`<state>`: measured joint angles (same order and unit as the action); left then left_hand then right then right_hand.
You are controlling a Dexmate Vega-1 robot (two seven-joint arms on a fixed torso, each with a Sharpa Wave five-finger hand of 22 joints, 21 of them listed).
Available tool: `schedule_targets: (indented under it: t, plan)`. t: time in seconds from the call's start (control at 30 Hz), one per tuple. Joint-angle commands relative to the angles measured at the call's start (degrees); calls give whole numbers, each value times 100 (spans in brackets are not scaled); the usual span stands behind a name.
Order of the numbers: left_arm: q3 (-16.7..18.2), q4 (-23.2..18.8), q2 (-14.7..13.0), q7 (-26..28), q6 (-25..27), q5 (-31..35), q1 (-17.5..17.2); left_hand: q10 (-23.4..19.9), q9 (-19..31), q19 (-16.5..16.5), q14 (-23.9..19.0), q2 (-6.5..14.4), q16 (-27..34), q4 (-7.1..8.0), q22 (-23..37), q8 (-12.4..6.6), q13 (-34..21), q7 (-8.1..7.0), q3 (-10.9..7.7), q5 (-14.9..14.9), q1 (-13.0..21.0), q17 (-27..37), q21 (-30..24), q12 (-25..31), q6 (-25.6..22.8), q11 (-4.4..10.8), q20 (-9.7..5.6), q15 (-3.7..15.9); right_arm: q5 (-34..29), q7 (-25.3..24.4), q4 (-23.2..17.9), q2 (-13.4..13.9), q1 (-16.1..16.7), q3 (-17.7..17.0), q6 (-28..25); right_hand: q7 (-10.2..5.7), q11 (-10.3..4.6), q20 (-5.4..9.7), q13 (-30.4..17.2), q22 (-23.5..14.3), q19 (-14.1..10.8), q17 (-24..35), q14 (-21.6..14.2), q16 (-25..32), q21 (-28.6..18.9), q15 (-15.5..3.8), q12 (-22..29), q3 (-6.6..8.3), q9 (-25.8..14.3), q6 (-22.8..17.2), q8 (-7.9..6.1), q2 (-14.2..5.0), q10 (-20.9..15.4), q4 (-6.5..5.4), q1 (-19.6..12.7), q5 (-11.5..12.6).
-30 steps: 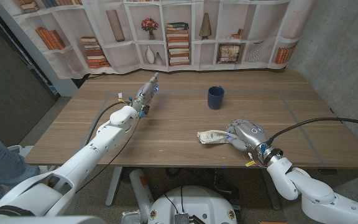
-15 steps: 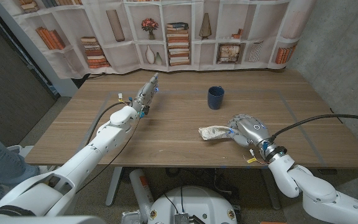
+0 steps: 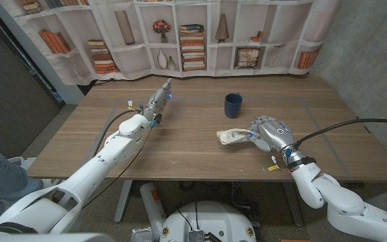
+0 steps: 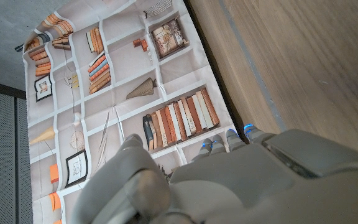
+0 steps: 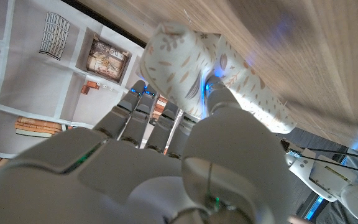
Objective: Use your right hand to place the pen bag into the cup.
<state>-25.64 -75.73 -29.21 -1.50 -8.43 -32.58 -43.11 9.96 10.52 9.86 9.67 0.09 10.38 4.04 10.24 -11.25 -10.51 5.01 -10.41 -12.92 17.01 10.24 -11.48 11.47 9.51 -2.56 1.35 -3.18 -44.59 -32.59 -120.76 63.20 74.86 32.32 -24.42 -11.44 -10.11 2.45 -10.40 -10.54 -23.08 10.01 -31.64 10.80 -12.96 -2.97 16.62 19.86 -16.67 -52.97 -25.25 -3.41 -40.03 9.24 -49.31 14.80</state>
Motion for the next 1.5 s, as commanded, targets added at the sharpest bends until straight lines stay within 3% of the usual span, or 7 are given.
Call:
schedule_targets:
  t: [0.03,1.5]
  plan:
    - [25,-37,-28,8,-16,-4,-26,73,34,750,470,7,38,9,36,-7,-25,-26,33,14,76,20,-21,25,7,18,37,30,-86,-62,10,-13,-146,-54,-45,-15,-17,402,-8,-31,-70,13,-21,-10,9,-754,-41,33,-42,11,-50,-14,-38,-22,-68,-29]
    - [61,-17,-31,-3,-46,-25,-2,68,34,751,468,27,37,5,36,-10,-25,-30,59,19,101,20,-22,26,-1,18,38,28,77,-118,55,-41,-497,-334,179,-8,-26,397,-13,-34,-74,22,-34,-20,29,-758,-135,60,-142,1,-130,-33,-72,-71,-104,-183]
